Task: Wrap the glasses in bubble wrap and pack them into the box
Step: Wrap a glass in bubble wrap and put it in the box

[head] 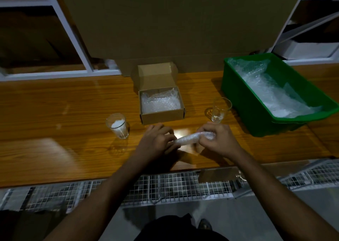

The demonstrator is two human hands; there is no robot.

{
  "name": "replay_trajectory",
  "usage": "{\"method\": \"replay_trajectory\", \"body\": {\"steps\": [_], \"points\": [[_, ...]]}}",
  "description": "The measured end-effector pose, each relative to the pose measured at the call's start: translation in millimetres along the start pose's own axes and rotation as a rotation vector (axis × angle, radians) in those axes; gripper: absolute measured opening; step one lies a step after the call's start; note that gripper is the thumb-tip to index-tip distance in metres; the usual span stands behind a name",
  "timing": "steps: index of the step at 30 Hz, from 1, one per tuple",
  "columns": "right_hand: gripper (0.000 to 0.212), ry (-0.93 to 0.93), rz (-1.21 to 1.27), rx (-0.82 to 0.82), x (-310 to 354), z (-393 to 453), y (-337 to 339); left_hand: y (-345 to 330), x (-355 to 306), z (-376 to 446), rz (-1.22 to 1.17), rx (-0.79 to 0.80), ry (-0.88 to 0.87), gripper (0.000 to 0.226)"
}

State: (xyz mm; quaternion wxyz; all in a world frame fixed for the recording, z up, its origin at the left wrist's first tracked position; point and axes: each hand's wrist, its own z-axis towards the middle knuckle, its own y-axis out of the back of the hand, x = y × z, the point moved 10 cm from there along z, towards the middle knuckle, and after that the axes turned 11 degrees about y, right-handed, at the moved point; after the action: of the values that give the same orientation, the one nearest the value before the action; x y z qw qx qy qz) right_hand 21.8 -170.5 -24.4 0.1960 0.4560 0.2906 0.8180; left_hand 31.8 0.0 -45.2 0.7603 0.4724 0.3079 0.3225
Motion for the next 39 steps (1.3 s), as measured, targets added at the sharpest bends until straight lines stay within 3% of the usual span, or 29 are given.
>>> {"method": "replay_trajectory", "body": {"steps": [2,4,6,8,10,13,20,24,29,33,36,39], "points": [[0.007,-0.06,0.062,0.024,2.3,10.2,3.6,6.8,3.7,4.2,-0.261,0.049,0.125,0.028],[0.01,-0.147,0.185,0.021,-4.5,16.7,2.8,1.6,7.6,5.6,-0.509,0.172,0.23,0.026],[0.025,-0.265,0.47,-0.12,-16.8,17.8,5.9,-4.0,12.8,1.7,-0.713,0.234,0.355,0.023],[0.047,-0.384,0.694,-0.218,-25.5,10.8,3.9,-10.5,19.5,-7.1,-1.08,0.262,0.587,0.013],[0.056,-0.457,0.703,-0.065,-17.2,2.3,-15.9,-16.3,17.7,-17.8,-1.335,0.273,0.754,0.008],[0.037,-0.416,0.742,0.177,15.4,-5.5,-57.2,-18.3,16.8,-26.7,-1.39,0.25,0.837,0.013],[0.038,-0.37,0.799,-0.116,21.0,-2.1,-64.0,-15.1,10.7,-37.8,-1.566,0.269,0.989,0.03],[0.029,-0.331,0.779,-0.27,25.0,-0.3,-51.6,-13.8,4.9,-42.5,-1.758,0.325,0.982,0.054],[0.043,-0.137,0.604,-0.294,36.0,10.5,-40.0,-6.9,1.9,-52.2,-1.8,0.42,1.011,0.054],[0.032,-0.014,0.406,-0.27,46.1,14.1,-37.6,-0.6,6.9,-54.6,-1.729,0.423,0.954,0.056],[0.048,-0.052,0.406,-0.246,41.6,14.3,-47.0,-0.2,14.5,-56.8,-1.702,0.351,0.972,0.036],[0.042,-0.265,0.678,-0.171,38.1,13.6,-66.9,-0.7,28.1,-63.2,-1.695,0.222,1.035,0.042]]}}
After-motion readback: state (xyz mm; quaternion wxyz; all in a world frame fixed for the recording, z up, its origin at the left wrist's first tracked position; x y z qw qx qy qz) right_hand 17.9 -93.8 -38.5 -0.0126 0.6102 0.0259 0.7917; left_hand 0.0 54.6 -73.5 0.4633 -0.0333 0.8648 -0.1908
